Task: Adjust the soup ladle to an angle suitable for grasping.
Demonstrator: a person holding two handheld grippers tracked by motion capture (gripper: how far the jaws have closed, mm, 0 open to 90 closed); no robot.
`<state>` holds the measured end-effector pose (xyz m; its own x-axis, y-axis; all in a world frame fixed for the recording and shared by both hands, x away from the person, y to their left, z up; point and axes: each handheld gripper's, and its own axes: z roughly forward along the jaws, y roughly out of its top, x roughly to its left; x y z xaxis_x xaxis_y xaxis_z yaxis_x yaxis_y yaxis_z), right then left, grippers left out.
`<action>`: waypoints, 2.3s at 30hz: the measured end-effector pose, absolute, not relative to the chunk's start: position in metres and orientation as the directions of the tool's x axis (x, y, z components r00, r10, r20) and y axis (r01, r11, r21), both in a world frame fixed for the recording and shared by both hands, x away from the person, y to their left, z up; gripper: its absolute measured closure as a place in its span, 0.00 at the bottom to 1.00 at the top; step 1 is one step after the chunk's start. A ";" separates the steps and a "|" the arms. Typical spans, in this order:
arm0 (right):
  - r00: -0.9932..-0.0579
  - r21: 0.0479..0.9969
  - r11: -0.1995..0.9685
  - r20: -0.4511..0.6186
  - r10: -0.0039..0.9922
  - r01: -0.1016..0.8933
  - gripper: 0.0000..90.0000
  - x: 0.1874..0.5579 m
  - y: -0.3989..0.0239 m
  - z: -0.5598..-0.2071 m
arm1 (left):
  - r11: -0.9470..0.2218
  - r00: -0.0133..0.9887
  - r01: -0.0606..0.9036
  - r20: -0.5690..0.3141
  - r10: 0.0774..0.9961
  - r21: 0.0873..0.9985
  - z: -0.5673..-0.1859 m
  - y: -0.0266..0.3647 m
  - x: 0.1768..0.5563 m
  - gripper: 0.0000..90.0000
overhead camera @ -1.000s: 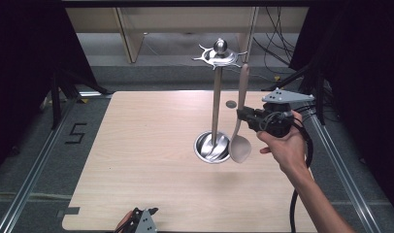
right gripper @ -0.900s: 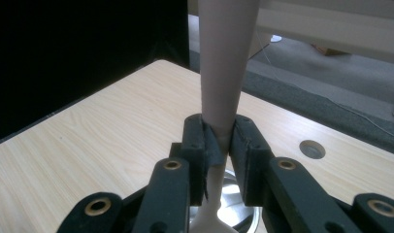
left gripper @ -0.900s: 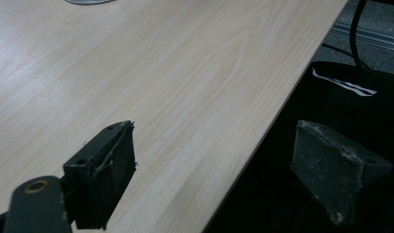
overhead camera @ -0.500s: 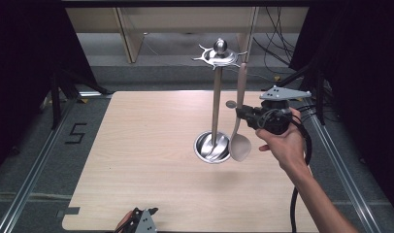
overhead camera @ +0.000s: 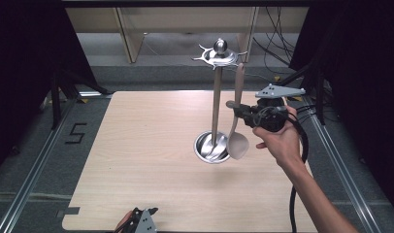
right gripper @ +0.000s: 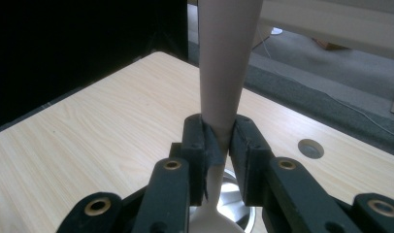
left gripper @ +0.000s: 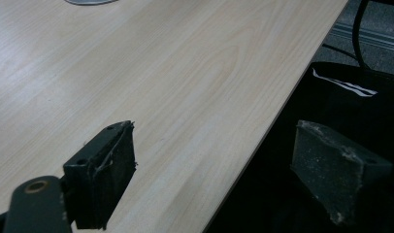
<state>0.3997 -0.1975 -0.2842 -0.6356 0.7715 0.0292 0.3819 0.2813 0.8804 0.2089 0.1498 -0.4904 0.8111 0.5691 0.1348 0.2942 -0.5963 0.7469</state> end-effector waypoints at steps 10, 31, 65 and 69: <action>-0.645 0.883 0.275 0.040 0.763 0.381 0.86 0.402 -0.195 -0.286 | -0.592 0.809 0.299 0.131 0.574 0.749 -0.491 0.149 0.209 0.17; -0.642 0.892 0.263 0.038 0.765 0.367 0.86 0.408 -0.189 -0.289 | -0.599 0.811 0.291 0.139 0.568 0.746 -0.490 0.150 0.209 0.17; -0.575 0.925 0.164 0.069 0.815 0.342 0.40 0.373 -0.212 -0.307 | -0.584 0.803 0.303 0.128 0.582 0.753 -0.492 0.149 0.209 0.17; -0.582 0.931 0.169 0.054 0.811 0.323 0.39 0.369 -0.212 -0.311 | -0.605 0.811 0.295 0.141 0.568 0.740 -0.491 0.150 0.209 0.17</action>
